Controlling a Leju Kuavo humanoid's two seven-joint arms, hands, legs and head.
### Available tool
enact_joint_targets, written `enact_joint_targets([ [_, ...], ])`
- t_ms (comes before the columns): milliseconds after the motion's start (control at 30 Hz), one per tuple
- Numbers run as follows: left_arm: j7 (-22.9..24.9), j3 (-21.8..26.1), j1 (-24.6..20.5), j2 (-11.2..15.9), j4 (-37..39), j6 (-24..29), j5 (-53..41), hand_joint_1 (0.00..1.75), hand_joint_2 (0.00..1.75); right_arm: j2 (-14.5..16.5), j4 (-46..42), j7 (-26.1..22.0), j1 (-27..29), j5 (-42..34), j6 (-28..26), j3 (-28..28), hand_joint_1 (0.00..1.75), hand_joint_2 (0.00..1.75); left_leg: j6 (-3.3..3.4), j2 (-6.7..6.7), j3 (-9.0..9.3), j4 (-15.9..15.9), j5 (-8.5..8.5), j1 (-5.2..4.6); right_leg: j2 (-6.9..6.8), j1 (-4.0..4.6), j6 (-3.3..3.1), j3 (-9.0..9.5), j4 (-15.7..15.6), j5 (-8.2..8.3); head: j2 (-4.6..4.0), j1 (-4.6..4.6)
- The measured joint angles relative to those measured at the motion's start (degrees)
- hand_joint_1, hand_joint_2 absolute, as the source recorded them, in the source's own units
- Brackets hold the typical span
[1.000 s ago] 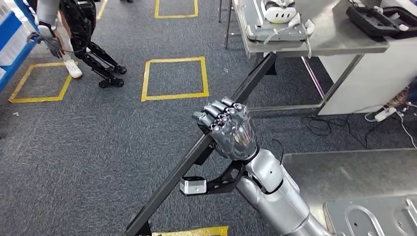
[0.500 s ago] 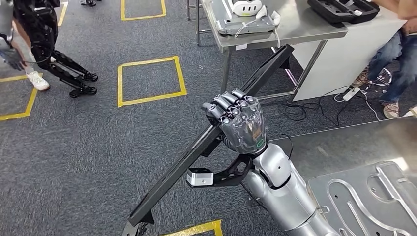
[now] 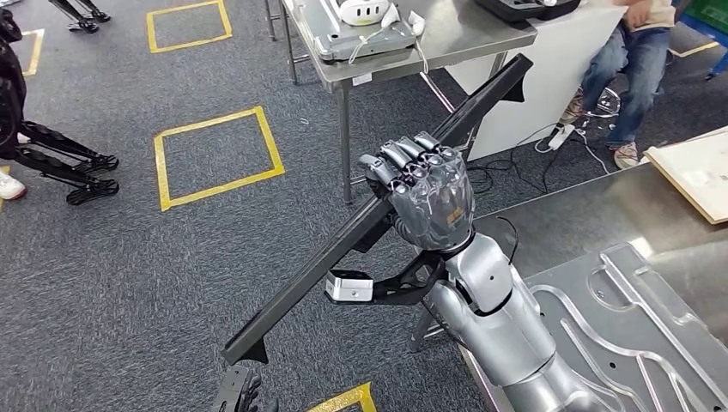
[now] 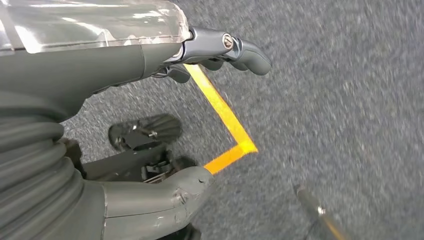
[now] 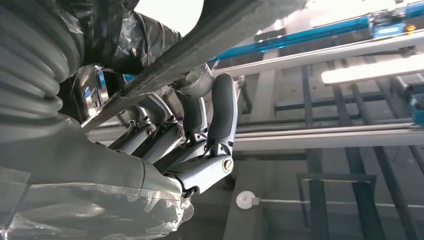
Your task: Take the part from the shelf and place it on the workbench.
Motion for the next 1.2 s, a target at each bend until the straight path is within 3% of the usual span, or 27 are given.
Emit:
enact_joint_targets([
  [67, -0.11, 0.02, 0.32, 0.28, 0.00, -0.16, 0.70, 0.00, 1.75, 0.21, 0.30, 0.17, -0.18, 0.09, 0.16, 0.71, 1.75, 1.75, 0.23, -0.72, 0.59, -1.37, 0.01, -0.09, 1.12, -0.13, 0.67, -0.47, 0.06, 0.21, 0.00, 0.00],
  [100, -0.20, 0.03, 0.45, 0.43, 0.00, -0.32, 1.08, 0.00, 1.75, 0.44, 0.58, 0.26, -0.32, 0.12, 0.27, 1.16, 1.75, 1.75, 0.49, -0.19, 0.65, -1.53, 0.14, -0.06, 1.66, -0.18, 1.05, -0.64, -0.08, 0.40, 0.00, 0.01],
  [133, -0.29, 0.04, 0.53, 0.56, -0.01, -0.52, 1.33, 0.00, 1.75, 0.72, 0.91, 0.35, -0.49, 0.14, 0.36, 1.55, 1.75, 1.75, 0.85, 0.41, 0.74, -1.84, 0.36, 0.00, 1.35, -0.16, 1.31, -0.80, 0.05, 0.29, 0.00, 0.02],
  [200, -0.44, 0.07, 0.58, 0.74, -0.02, -0.84, 1.52, 0.00, 1.75, 1.31, 1.51, 0.52, -1.02, 0.18, 0.41, 2.13, 1.75, 1.75, 1.63, 1.63, 0.92, -2.45, 0.77, 0.20, -1.24, 0.04, 1.70, -2.17, 2.91, -1.67, 0.00, 0.20],
  [267, -0.50, 0.09, 0.74, 0.93, -0.02, -0.94, 1.53, 0.00, 1.75, 1.76, 2.10, 0.67, -1.40, 0.19, 0.39, 2.51, 1.75, 1.75, 2.02, 2.84, 0.96, -2.59, 0.82, 0.09, -3.96, -0.04, 1.96, -5.34, 9.92, -5.36, 0.00, 0.35],
  [300, -0.49, 0.10, 0.85, 1.02, -0.02, -0.95, 1.54, 0.00, 1.75, 1.89, 2.43, 0.72, -1.46, 0.19, 0.38, 2.65, 1.75, 1.75, 2.06, 3.46, 0.96, -2.58, 0.77, 0.05, -4.35, -0.14, 2.11, -6.92, 13.36, -6.67, 0.00, 0.34],
  [333, -0.48, 0.10, 0.94, 1.09, -0.02, -0.94, 1.53, 0.00, 1.75, 1.94, 2.77, 0.76, -1.47, 0.19, 0.37, 2.74, 1.75, 1.75, 2.07, 4.09, 0.98, -2.58, 0.72, 0.04, -4.50, -0.22, 2.21, -7.79, 15.19, -6.95, 0.00, 0.34],
  [367, -0.47, 0.11, 1.00, 1.13, -0.02, -0.94, 1.53, 0.00, 1.75, 1.96, 3.06, 0.78, -1.48, 0.19, 0.35, 2.79, 1.75, 1.75, 2.04, 4.70, 1.03, -2.57, 0.65, 0.04, -4.65, -0.26, 2.27, -7.64, 14.97, -6.21, 0.00, 0.35],
  [433, -0.45, 0.11, 1.06, 1.15, -0.02, -0.95, 1.51, 0.00, 1.75, 2.08, 3.48, 0.79, -1.60, 0.19, 0.32, 2.82, 1.75, 1.75, 1.80, 5.84, 1.32, -2.56, 0.43, 0.03, -5.76, -0.19, 2.06, -4.08, 8.30, -2.52, 0.00, 0.36],
  [467, -0.45, 0.11, 1.06, 1.15, -0.02, -0.96, 1.50, 0.00, 1.75, 2.20, 3.60, 0.80, -1.74, 0.19, 0.31, 2.85, 1.75, 1.75, 1.58, 6.33, 1.48, -2.54, 0.27, -0.09, -7.02, 0.12, 1.80, -1.99, 4.36, -1.16, 0.00, 0.36],
  [533, -0.45, 0.11, 1.02, 1.16, -0.02, -1.03, 1.38, 0.00, 1.75, 2.46, 3.79, 0.86, -2.06, 0.17, 0.28, 2.93, 1.75, 1.75, 1.05, 7.25, 1.76, -2.51, -0.01, -0.38, -8.46, 0.71, 1.18, 0.27, -0.22, -0.07, 0.00, 0.34],
  [600, -0.45, 0.08, 0.91, 1.15, -0.02, -1.15, 0.97, 0.00, 1.75, 2.58, 3.89, 0.93, -2.06, 0.13, 0.23, 3.01, 1.75, 1.75, 0.50, 8.33, 2.05, -2.55, -0.23, -0.57, -7.62, 0.90, 0.66, 0.26, -0.69, -0.11, 0.00, 0.33],
  [667, -0.48, -0.07, 0.63, 1.10, -0.03, -1.22, 0.39, 0.00, 1.75, 2.59, 3.81, 0.82, -1.76, 0.09, 0.17, 3.02, 1.75, 1.75, -0.07, 7.80, 2.02, -1.71, -1.19, -0.39, -6.39, 0.59, 0.08, 0.44, -1.02, 0.11, 0.00, 0.33],
  [733, -0.42, -0.38, 0.33, 1.00, -0.04, -1.22, -0.24, 0.00, 1.75, 2.63, 3.62, 0.49, -1.33, 0.18, 0.11, 3.02, 1.75, 1.75, -0.48, 5.41, 0.00, 3.10, -4.19, -0.10, -5.29, 0.28, -0.52, 0.66, -1.27, 0.30, 0.00, 0.31],
  [800, -0.11, -0.80, 0.20, 0.84, -0.04, -1.15, -0.82, 0.00, 1.75, 2.63, 3.35, 0.07, -0.36, 0.36, 0.09, 3.02, 1.75, 1.75, -0.66, 3.90, -3.69, 10.85, -7.50, -0.02, -4.01, 0.30, -0.83, 0.65, -1.21, 0.33, 0.00, 0.30],
  [833, 0.11, -1.00, 0.18, 0.77, -0.04, -1.02, -1.04, 0.00, 1.75, 2.56, 3.16, -0.20, 0.31, 0.41, 0.08, 3.02, 1.75, 1.75, -0.71, 3.67, -5.05, 13.46, -8.00, -0.02, -3.25, 0.33, -0.86, 0.65, -1.14, 0.33, 0.00, 0.31],
  [867, 0.32, -1.16, 0.14, 0.69, -0.04, -0.87, -1.17, 0.00, 1.75, 2.47, 2.98, -0.45, 0.95, 0.40, 0.08, 3.02, 1.75, 1.75, -0.71, 3.58, -5.48, 13.96, -7.33, -0.01, -2.47, 0.34, -0.85, 0.65, -1.04, 0.31, 0.00, 0.31],
  [933, 0.68, -1.43, 0.01, 0.63, -0.04, -0.50, -1.38, 0.00, 1.75, 2.33, 2.63, -0.90, 1.81, 0.37, 0.07, 3.02, 1.75, 1.75, -0.51, 2.94, -3.37, 8.63, -3.29, 0.07, -0.83, 0.30, -0.73, 0.65, -0.75, 0.22, 0.00, 0.31],
  [967, 0.84, -1.54, -0.05, 0.64, -0.04, -0.37, -1.45, 0.00, 1.75, 2.32, 2.50, -1.01, 2.00, 0.36, 0.07, 3.02, 1.75, 1.75, -0.34, 1.78, -1.75, 4.84, -1.50, 0.15, -0.08, 0.27, -0.58, 0.58, -0.56, 0.14, 0.00, 0.31],
  [1033, 1.12, -1.68, -0.09, 0.66, -0.04, -0.15, -1.48, 0.00, 1.75, 2.30, 2.40, -1.08, 2.15, 0.46, 0.06, 3.02, 1.75, 1.75, -0.10, -0.29, 0.51, -0.49, 0.12, 0.26, 1.27, 0.20, -0.02, 0.15, -0.11, 0.08, 0.00, 0.33],
  [1067, 1.24, -1.73, -0.07, 0.67, -0.04, -0.10, -1.48, 0.00, 1.75, 2.26, 2.39, -1.08, 2.21, 0.56, 0.05, 3.01, 1.75, 1.75, 0.01, -0.75, 0.81, -1.16, -0.06, 0.20, 1.84, 0.10, 0.37, -0.10, -0.06, 0.18, 0.00, 0.32],
  [1133, 1.36, -1.81, -0.10, 0.58, -0.05, -0.08, -1.49, 0.00, 1.75, 2.10, 2.39, -1.01, 2.33, 0.70, 0.04, 2.97, 1.75, 1.75, 0.47, 0.20, 0.97, -1.63, 0.19, 0.22, 2.58, -0.02, 1.13, -0.46, -0.16, 0.38, 0.00, 0.31],
  [1200, 1.34, -1.91, -0.17, 0.43, -0.06, -0.05, -1.49, 0.00, 1.75, 1.91, 2.38, -0.90, 2.19, 0.67, 0.03, 2.86, 1.75, 1.75, 1.28, 1.44, 1.12, -2.21, 0.61, 0.46, 0.43, 0.18, 1.75, -1.36, 1.53, -0.83, 0.00, 0.55],
])
